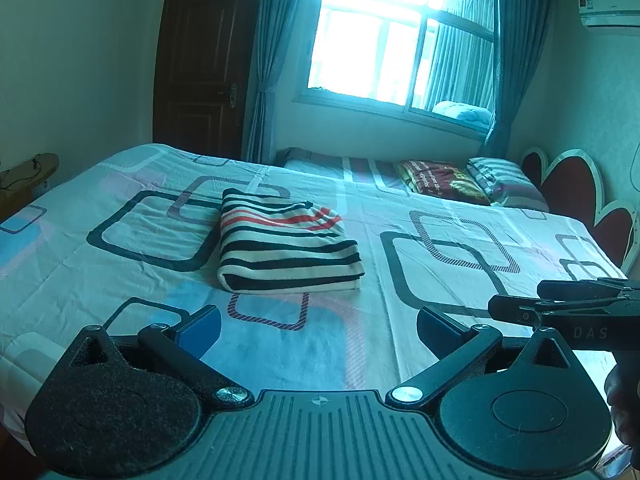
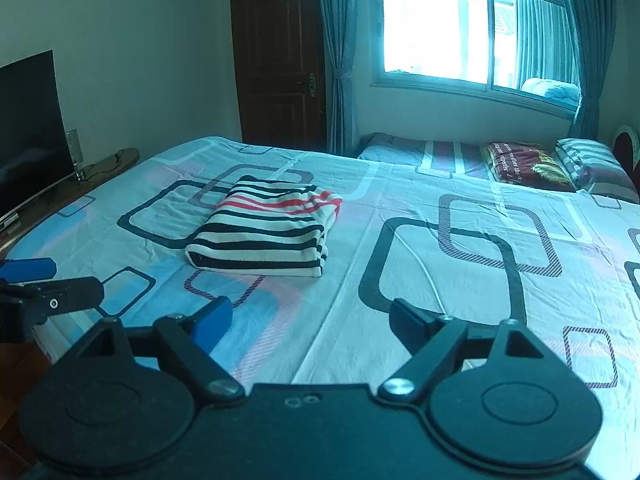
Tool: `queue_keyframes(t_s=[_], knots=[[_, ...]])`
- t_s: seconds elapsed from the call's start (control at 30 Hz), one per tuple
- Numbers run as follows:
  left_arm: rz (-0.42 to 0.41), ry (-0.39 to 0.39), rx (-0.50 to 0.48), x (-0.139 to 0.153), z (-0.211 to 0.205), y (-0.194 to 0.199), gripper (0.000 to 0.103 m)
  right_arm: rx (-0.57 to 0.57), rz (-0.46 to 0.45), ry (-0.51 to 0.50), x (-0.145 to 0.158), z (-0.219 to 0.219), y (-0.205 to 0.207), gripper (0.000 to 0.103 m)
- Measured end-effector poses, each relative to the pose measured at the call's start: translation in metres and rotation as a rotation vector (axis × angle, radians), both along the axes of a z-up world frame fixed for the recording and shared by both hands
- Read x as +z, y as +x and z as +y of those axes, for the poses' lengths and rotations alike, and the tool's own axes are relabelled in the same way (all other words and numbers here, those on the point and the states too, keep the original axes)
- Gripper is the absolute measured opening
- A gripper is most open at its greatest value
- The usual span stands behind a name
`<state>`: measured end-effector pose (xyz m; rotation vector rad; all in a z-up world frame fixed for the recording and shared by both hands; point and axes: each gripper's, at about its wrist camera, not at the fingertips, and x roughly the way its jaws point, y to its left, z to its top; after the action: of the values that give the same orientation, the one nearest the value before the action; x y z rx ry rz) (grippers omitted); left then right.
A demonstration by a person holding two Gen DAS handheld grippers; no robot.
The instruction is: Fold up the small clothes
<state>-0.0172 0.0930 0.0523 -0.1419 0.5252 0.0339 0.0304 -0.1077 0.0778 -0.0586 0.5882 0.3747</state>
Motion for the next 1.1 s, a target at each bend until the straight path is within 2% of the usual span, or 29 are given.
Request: queue_keyframes(t_s=[1.1], knots=[[-0.016,0.031,-0.001,0.0052,-0.0002,0.0039,0.103,0.0,-0.031,-0.017,0.007,0.0024,0.001,0.085]])
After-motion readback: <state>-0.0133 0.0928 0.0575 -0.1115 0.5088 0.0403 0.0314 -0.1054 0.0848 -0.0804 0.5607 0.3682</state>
